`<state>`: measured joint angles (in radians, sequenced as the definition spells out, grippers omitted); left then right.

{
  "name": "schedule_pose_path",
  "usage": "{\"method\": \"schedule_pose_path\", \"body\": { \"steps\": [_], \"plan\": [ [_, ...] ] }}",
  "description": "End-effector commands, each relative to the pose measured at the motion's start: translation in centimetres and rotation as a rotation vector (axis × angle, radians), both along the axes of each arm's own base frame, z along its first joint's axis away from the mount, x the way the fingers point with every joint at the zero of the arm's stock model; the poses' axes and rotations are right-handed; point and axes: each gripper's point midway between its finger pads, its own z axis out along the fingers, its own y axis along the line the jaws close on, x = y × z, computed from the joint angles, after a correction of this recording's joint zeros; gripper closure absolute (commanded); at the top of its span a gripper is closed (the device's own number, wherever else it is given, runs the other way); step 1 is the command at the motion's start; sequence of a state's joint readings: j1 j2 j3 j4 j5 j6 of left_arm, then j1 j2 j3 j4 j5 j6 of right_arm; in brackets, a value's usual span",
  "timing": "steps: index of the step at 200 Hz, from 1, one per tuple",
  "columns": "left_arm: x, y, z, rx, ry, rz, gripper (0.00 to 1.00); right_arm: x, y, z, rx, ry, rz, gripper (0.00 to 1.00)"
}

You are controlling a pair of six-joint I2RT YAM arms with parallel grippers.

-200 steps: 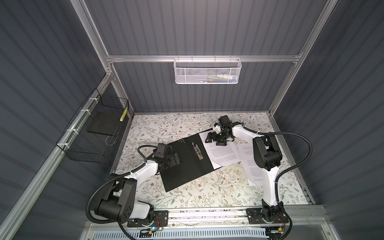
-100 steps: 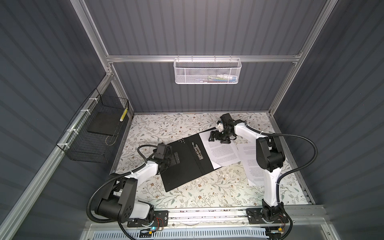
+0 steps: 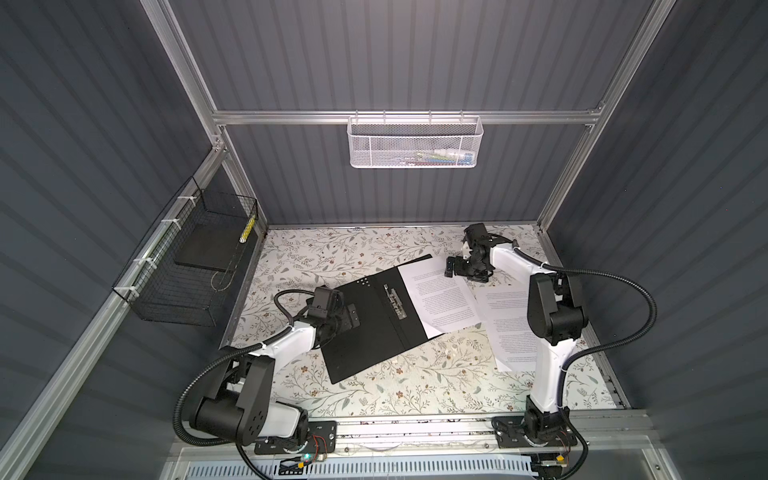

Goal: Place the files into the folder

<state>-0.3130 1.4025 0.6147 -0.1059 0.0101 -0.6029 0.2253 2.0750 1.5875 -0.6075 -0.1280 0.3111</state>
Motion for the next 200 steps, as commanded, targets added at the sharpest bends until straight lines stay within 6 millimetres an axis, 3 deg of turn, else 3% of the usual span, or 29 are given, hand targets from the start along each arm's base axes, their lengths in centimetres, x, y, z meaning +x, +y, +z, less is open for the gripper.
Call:
{"method": "schedule_pose_path", "body": {
  "steps": [1, 87, 200],
  "plan": [
    [-3.3, 1.1, -3.1, 0.032, 0.158, 0.019, 0.00, -0.3, 0.2, -1.5, 0.027, 0.025, -0.003, 0.01],
    [-3.3, 1.1, -2.9, 0.030, 0.156, 0.018, 0.00, -1.8, 1.4, -3.9, 0.127, 0.103, -0.005, 0.01],
    [-3.3, 1.1, -3.0, 0.029, 0.156, 0.016, 0.00, -1.7, 6.2, -1.9, 0.305, 0.089, 0.051, 0.01]
  ]
}}
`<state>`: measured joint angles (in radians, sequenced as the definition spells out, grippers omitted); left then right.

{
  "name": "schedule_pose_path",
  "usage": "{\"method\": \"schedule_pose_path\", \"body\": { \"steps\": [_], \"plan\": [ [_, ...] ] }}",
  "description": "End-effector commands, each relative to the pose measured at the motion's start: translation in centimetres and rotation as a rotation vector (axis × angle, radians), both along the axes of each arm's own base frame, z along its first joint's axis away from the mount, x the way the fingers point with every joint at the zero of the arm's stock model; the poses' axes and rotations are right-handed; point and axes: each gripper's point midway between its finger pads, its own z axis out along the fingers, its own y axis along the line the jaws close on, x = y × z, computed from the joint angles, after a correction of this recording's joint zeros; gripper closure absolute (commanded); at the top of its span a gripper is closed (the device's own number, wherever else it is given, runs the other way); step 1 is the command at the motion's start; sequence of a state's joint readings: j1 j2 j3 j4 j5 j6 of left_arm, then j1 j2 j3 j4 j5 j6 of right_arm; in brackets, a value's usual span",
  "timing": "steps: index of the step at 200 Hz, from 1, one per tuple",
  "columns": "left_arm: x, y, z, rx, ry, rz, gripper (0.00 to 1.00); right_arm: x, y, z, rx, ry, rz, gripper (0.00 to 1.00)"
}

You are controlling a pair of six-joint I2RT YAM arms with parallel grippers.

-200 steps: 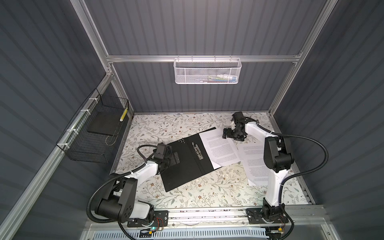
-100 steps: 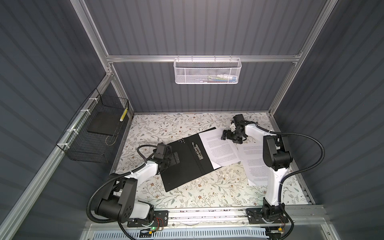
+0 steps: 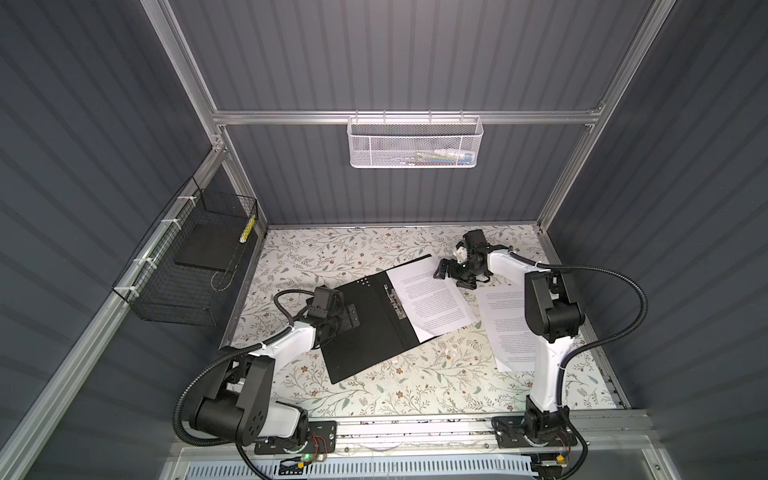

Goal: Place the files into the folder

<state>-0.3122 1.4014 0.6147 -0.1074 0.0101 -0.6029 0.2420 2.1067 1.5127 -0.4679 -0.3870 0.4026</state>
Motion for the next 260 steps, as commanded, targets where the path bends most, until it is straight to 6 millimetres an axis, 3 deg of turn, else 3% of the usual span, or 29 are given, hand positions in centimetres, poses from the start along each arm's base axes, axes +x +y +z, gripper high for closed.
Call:
{"method": "schedule_pose_path", "body": {
  "steps": [1, 16, 45, 89, 121, 142, 178, 260],
  "plan": [
    [-3.3, 1.1, -3.0, 0.029, 0.155, 0.016, 0.00, -0.7, 1.3, -0.2, 0.037, 0.033, 0.018, 0.01],
    [-3.3, 1.1, -3.0, 0.029, 0.156, 0.016, 0.00, -0.6, 1.1, 0.3, 0.025, 0.020, 0.018, 0.01],
    [-3.3, 1.1, -2.9, 0.029, 0.153, 0.016, 0.00, -0.8, -1.0, 2.1, -0.084, -0.033, -0.003, 0.01],
    [-3.1, 1.0, -2.5, 0.023, 0.143, 0.016, 0.00, -4.0, -2.8, 4.7, -0.146, -0.059, -0.001, 0.01],
    [-2.8, 0.8, -1.9, 0.017, 0.130, 0.015, 0.00, -6.3, -5.4, 5.6, -0.144, -0.059, -0.082, 0.01],
    [-2.5, 0.8, -1.3, 0.014, 0.116, 0.014, 0.00, -8.2, -8.5, 5.3, -0.277, -0.033, -0.127, 0.01],
    [-2.1, 0.5, -0.6, 0.008, 0.100, 0.003, 0.00, -13.4, -13.0, 4.1, -0.533, 0.141, -0.123, 0.02],
    [-1.8, -0.2, 0.5, -0.017, 0.082, -0.031, 0.00, -22.4, -13.4, 1.9, -0.805, 0.502, 0.066, 0.17]
  ]
}}
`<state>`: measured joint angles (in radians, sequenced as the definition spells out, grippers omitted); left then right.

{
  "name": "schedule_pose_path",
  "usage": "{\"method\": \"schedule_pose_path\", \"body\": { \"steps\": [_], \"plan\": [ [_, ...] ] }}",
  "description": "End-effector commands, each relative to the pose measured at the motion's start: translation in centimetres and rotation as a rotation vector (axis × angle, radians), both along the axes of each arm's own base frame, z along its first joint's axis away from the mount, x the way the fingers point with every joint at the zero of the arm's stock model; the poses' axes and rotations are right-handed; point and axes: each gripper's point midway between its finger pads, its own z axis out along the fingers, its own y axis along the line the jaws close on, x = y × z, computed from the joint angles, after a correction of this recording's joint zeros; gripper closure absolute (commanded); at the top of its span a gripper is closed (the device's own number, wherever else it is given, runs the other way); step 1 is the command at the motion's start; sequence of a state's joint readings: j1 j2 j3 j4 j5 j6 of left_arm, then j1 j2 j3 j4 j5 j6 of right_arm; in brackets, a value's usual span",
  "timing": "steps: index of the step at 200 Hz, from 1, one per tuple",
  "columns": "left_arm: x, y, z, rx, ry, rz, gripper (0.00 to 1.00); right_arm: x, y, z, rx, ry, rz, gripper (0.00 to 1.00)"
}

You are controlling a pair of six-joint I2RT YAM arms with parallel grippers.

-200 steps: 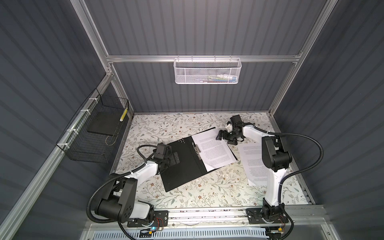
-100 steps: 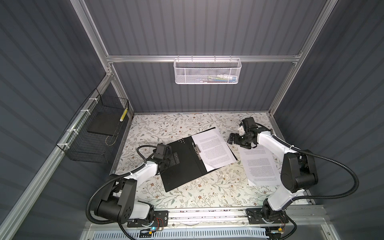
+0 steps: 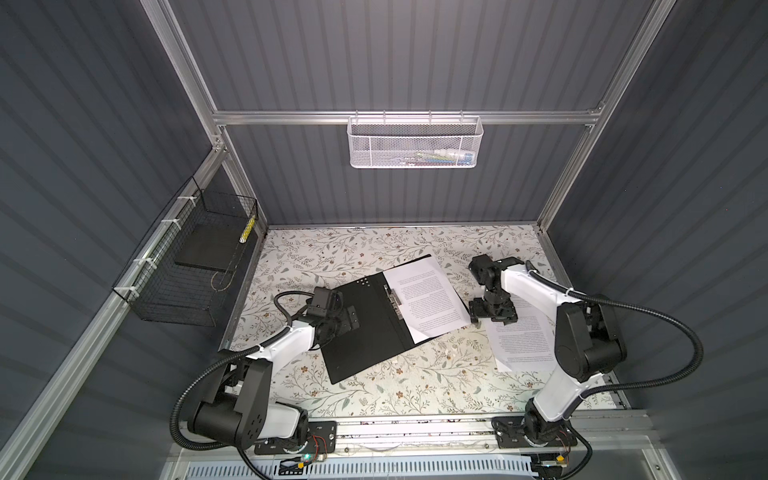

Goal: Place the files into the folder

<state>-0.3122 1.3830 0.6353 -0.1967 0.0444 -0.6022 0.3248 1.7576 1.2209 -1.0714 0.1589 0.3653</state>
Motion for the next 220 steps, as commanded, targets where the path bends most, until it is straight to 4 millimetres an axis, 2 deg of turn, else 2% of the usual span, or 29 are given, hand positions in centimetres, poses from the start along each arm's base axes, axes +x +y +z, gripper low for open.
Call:
{"method": "schedule_pose_path", "body": {
  "steps": [1, 47, 65, 112, 169, 201, 220],
  "plan": [
    [-0.6, 0.1, 0.4, -0.005, 0.026, -0.012, 0.00, -4.1, -1.8, 0.2, -0.130, 0.152, 0.004, 0.18],
    [-0.8, -0.2, 0.9, -0.025, 0.010, -0.019, 0.00, -6.8, -1.9, -1.0, -0.188, 0.237, 0.005, 0.21],
    [-1.0, -0.3, 0.6, -0.031, 0.017, -0.027, 0.00, -7.0, -1.5, -1.7, -0.200, 0.252, 0.016, 0.25],
    [-1.1, -0.6, 0.3, -0.043, 0.021, -0.041, 0.00, -7.2, -1.9, -3.2, -0.258, 0.280, 0.009, 0.29],
    [-0.9, -0.8, 0.4, -0.043, 0.016, -0.062, 0.00, -7.4, -2.8, -3.9, -0.320, 0.306, 0.004, 0.38],
    [-0.8, -0.9, 0.5, -0.047, 0.011, -0.066, 0.00, -7.4, -2.8, -3.9, -0.322, 0.306, 0.004, 0.51],
    [-0.8, -1.0, 0.5, -0.050, 0.012, -0.065, 0.00, -7.3, -2.7, -4.0, -0.314, 0.304, 0.004, 0.63]
  ]
}}
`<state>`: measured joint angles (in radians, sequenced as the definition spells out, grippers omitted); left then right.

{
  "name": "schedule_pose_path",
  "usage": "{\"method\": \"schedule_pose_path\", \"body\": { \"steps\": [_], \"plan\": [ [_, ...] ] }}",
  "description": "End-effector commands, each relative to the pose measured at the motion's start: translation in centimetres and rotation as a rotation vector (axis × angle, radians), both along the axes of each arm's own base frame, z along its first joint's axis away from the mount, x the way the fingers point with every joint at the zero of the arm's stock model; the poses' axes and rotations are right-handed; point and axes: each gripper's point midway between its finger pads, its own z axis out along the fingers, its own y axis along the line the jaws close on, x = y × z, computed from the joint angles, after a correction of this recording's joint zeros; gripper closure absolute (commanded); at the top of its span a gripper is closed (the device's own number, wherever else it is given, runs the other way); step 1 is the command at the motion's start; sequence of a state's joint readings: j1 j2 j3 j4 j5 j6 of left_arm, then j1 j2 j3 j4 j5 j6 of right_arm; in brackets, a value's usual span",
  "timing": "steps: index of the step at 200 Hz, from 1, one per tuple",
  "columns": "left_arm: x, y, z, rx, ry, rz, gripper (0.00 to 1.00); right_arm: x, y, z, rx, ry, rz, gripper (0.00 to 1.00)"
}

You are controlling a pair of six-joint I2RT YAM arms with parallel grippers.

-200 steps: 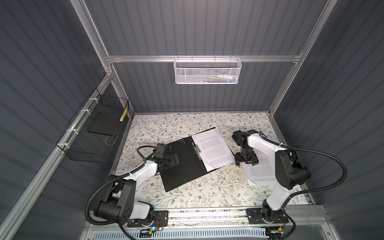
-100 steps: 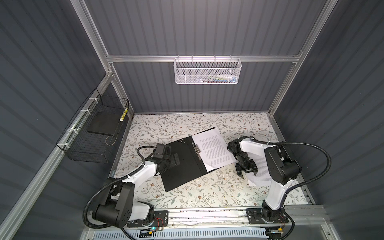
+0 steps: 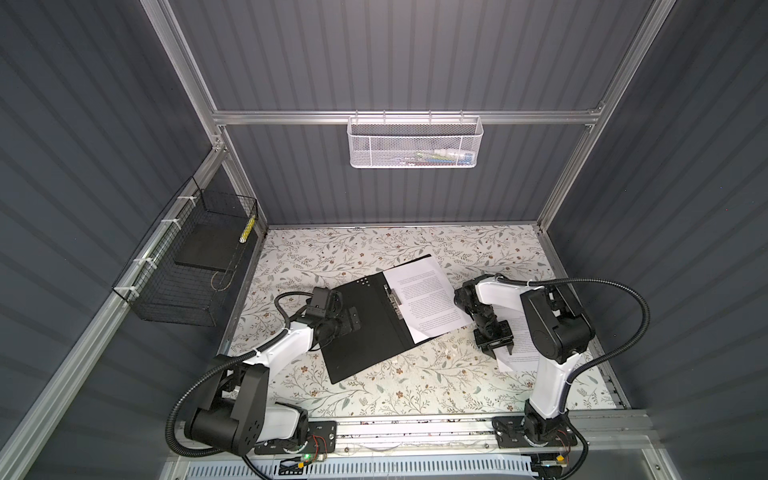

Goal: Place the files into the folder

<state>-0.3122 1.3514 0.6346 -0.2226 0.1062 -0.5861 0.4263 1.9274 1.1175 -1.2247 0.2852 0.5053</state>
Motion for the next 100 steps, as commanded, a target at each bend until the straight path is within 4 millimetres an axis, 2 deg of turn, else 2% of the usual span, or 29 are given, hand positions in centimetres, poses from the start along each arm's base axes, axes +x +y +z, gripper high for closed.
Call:
{"method": "schedule_pose_path", "body": {
  "steps": [1, 20, 79, 100],
  "plan": [
    [-0.07, -0.09, -0.16, -0.006, 0.004, -0.020, 0.00, -0.04, -0.13, -0.38, -0.017, -0.003, -0.005, 0.63],
    [-0.08, -0.08, -0.10, -0.006, 0.002, -0.019, 0.00, 0.03, -0.08, -0.41, -0.015, -0.005, -0.004, 0.76],
    [-0.28, -0.08, -0.18, -0.012, 0.002, -0.017, 0.00, 0.05, -0.17, -0.41, -0.014, -0.011, 0.001, 1.00],
    [-0.36, -0.07, -0.11, -0.014, -0.001, -0.016, 0.00, 0.50, -0.23, 0.23, -0.021, -0.021, 0.011, 1.00]
  ]
}}
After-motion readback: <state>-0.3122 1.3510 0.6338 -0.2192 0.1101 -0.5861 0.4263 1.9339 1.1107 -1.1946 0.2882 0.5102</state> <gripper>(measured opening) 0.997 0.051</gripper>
